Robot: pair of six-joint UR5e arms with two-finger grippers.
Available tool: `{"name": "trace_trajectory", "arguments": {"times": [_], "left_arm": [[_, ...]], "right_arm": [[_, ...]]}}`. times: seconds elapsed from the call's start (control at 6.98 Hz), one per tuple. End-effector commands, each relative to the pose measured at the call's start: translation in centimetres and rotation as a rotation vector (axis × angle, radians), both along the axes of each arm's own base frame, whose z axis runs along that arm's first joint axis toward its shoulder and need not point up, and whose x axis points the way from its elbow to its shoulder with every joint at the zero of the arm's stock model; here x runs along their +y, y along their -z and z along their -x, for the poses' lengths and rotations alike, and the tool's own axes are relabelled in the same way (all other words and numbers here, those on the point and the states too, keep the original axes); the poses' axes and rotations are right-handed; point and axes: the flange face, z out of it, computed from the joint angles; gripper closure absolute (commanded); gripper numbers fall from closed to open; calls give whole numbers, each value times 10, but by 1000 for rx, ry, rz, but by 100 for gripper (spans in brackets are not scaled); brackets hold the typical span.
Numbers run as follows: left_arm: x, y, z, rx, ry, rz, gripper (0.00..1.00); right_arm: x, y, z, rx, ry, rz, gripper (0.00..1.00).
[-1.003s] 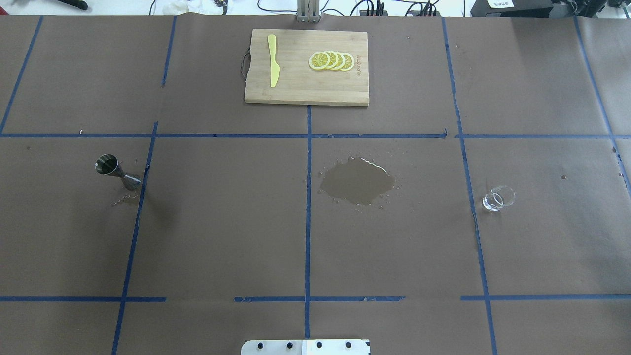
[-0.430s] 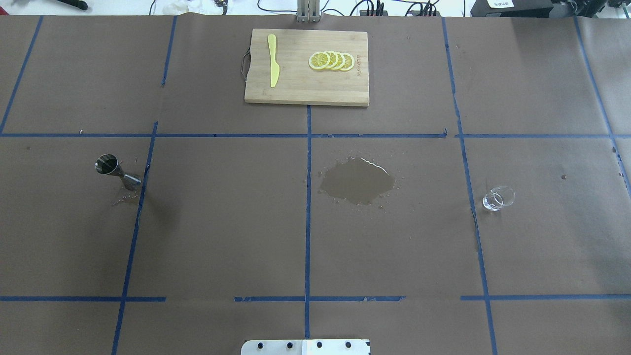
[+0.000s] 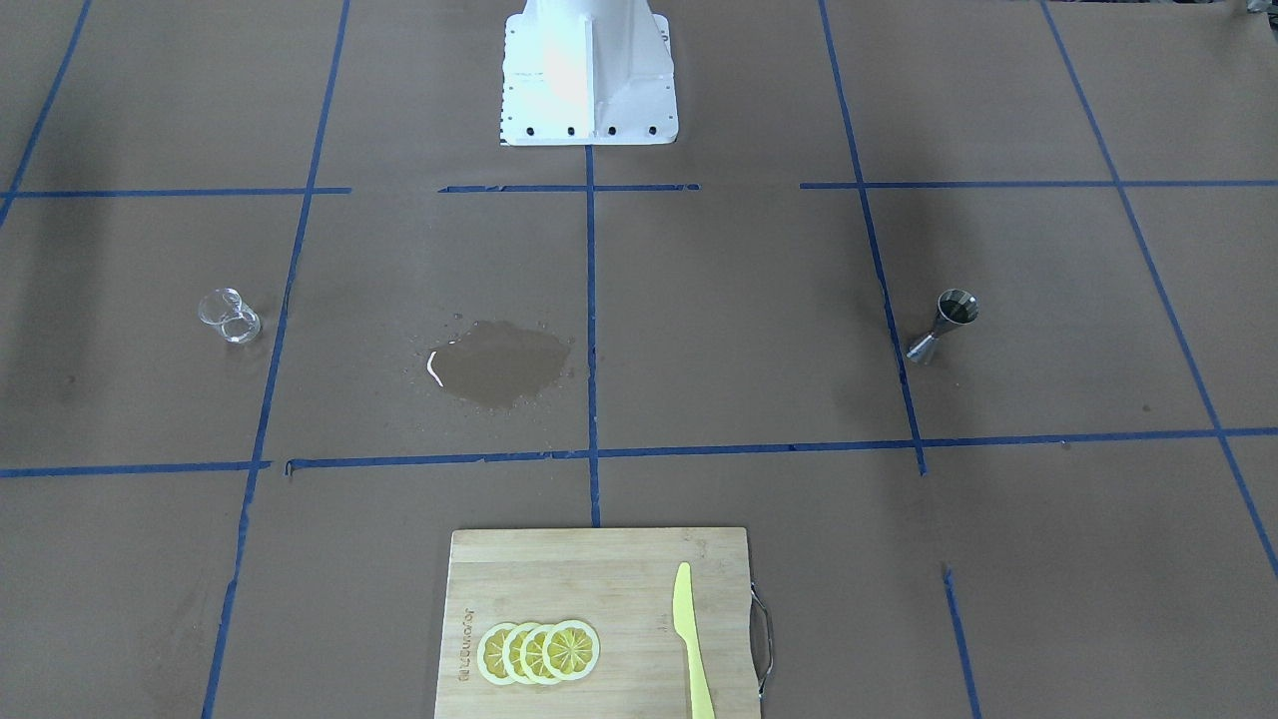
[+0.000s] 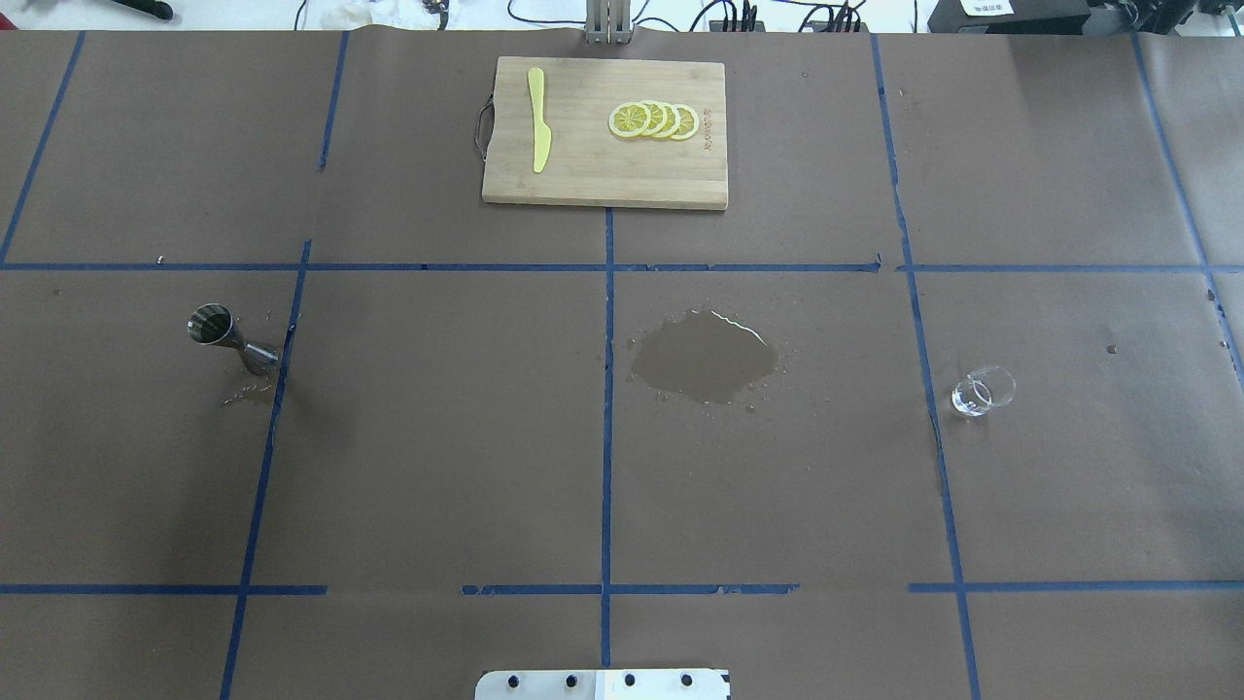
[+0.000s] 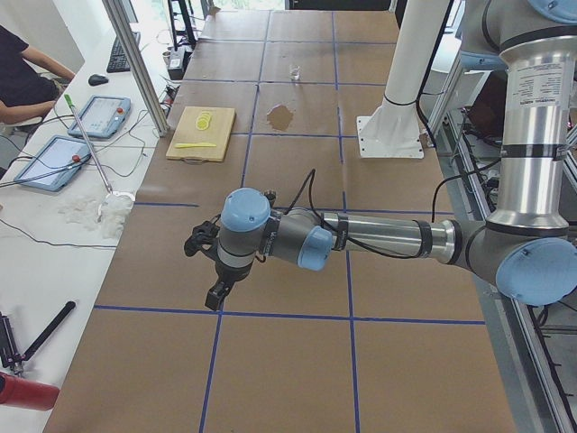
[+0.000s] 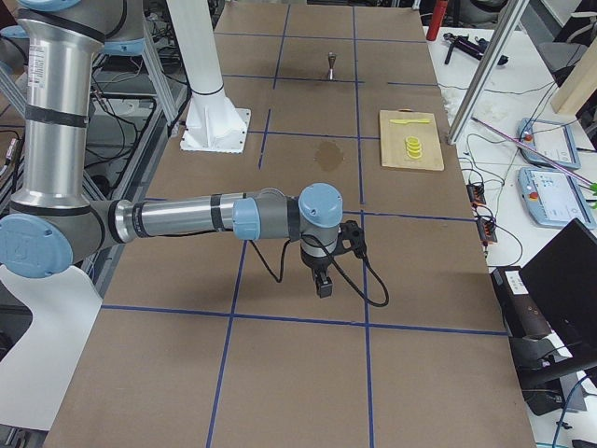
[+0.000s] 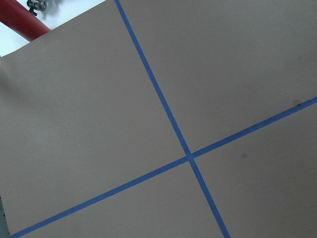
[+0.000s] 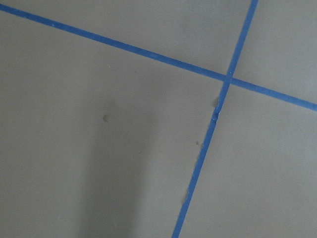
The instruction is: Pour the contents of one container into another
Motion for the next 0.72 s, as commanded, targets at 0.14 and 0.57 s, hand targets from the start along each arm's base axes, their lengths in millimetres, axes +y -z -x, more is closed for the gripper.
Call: {"name": "trace_trajectory", "arguments": {"times": [0.14,0.57], "left_arm": [[8,-37,-2,10,0,167,0],[17,-22,-12,189,86,359,0]], "right_arm": [[2,-28,4,-79,-63,143,0],[4,-32,-4,-90,-133,209,0]]}}
